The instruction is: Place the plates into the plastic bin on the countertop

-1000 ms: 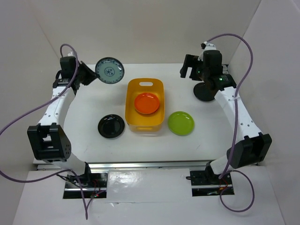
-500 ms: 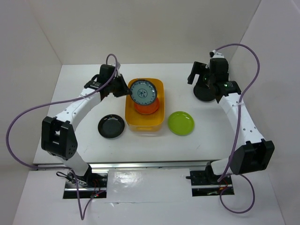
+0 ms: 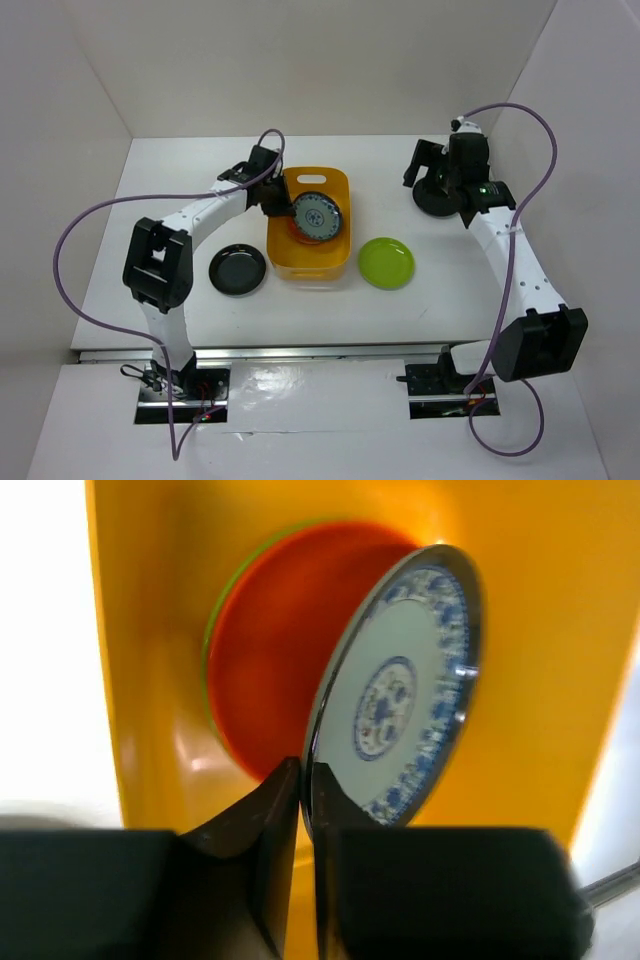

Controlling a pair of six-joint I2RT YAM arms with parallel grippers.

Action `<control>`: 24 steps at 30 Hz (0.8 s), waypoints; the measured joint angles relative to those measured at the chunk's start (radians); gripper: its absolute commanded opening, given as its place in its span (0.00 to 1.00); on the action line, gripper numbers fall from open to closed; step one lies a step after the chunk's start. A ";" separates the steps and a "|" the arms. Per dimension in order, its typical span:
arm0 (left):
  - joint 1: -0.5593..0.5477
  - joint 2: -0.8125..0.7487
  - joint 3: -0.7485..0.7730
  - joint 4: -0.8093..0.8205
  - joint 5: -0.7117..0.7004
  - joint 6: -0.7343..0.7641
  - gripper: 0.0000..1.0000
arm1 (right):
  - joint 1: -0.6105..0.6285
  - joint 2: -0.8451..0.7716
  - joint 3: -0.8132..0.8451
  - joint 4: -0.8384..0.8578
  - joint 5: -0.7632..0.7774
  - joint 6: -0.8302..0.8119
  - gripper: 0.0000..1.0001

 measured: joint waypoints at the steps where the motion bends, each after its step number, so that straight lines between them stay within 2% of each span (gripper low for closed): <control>1: -0.002 0.004 0.014 -0.002 -0.005 -0.001 0.32 | -0.002 -0.007 -0.017 0.003 0.004 0.007 1.00; 2: -0.002 0.007 0.030 -0.001 -0.009 0.000 0.47 | -0.007 -0.013 -0.033 0.002 0.008 0.016 1.00; 4: -0.002 0.008 0.050 0.001 -0.020 0.002 0.58 | -0.030 -0.022 -0.071 0.006 0.010 0.041 1.00; 5: -0.001 0.008 0.058 0.001 -0.025 0.000 0.69 | -0.048 -0.029 -0.098 0.015 0.011 0.055 1.00; 6: -0.001 0.008 0.064 0.003 -0.030 0.002 0.87 | -0.068 -0.035 -0.126 0.017 0.011 0.071 1.00; 7: 0.000 0.008 0.068 0.005 -0.033 0.006 1.00 | -0.089 -0.042 -0.158 0.024 0.011 0.086 1.00; 16: -0.018 -0.033 0.069 -0.013 -0.039 0.003 1.00 | -0.293 -0.020 -0.393 0.156 -0.042 0.188 1.00; 19: -0.027 -0.121 0.069 -0.023 -0.024 0.019 1.00 | -0.346 0.032 -0.422 0.230 -0.080 0.204 1.00; 22: -0.004 -0.248 0.050 0.016 0.075 0.015 1.00 | -0.388 0.104 -0.423 0.302 -0.113 0.210 0.98; 24: 0.050 -0.334 0.013 0.063 0.149 -0.003 1.00 | -0.403 0.156 -0.423 0.350 -0.133 0.214 0.97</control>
